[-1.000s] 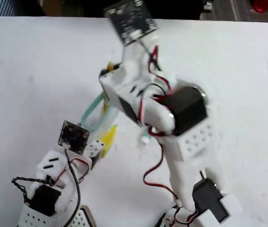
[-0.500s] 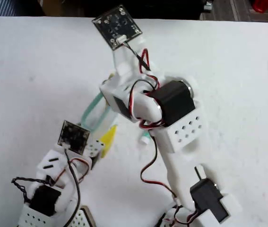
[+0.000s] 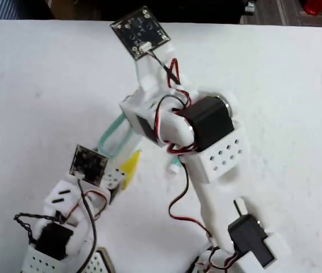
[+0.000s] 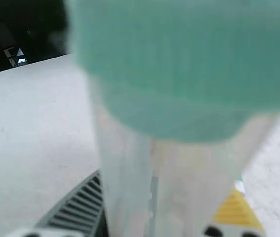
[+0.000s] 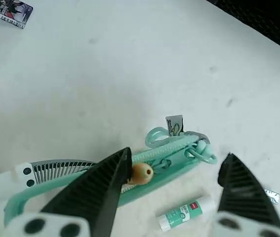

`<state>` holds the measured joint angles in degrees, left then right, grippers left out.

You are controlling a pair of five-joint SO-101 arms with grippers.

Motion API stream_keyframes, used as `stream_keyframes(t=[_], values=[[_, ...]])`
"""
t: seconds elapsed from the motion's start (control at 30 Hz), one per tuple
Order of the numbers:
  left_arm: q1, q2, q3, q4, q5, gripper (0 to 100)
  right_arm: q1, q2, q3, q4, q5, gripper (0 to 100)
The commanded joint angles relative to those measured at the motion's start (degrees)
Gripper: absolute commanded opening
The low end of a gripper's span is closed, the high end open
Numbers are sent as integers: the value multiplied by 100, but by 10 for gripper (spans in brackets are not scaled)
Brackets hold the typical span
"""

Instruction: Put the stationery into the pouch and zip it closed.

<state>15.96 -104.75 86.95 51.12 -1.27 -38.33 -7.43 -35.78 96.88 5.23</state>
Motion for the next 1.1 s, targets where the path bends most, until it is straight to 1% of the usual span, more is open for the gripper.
stream_keyframes(t=[0.0, 0.17, 0.3, 0.33, 0.4, 0.47, 0.5, 0.57, 0.67, 0.7, 0.8, 0.87, 1.0, 1.07], values=[[-40, -4, -97, 9, 0, 229, 66, -330, -563, 31, 88, 241], [-40, -4, -97, 9, 0, 229, 215, -796, -1152, 13, 88, 237], [-40, -4, -97, 0, 0, 229, 356, -901, -1073, 40, 88, 235], [-40, -4, -97, 0, 0, 229, 356, -910, -976, 40, 88, 220], [-31, -4, -97, 0, 0, 229, 330, -927, -809, 40, 88, 135], [-31, -4, -97, 0, 0, 229, 259, -927, -765, 40, 88, 16], [-31, -4, -97, 0, 0, 229, 215, -927, -756, 40, 88, 11], [-22, -4, -97, 0, 0, 229, 145, -927, -712, 92, 88, 46], [-31, -4, -97, 0, 0, 229, -4, -866, -686, 92, 114, 13], [-48, -4, -97, 0, 70, 229, -13, -840, -598, 84, 220, 18], [-48, -4, -105, 9, 580, 234, -189, -664, -264, 75, 571, 17], [-48, -4, -105, 18, 492, 234, -259, -426, 79, -101, 738, 17], [-48, -4, -105, 26, 422, 234, -84, 57, 510, -426, 932, 16], [-48, -4, -105, 26, 413, 234, 66, 189, 422, -426, 932, 16]])
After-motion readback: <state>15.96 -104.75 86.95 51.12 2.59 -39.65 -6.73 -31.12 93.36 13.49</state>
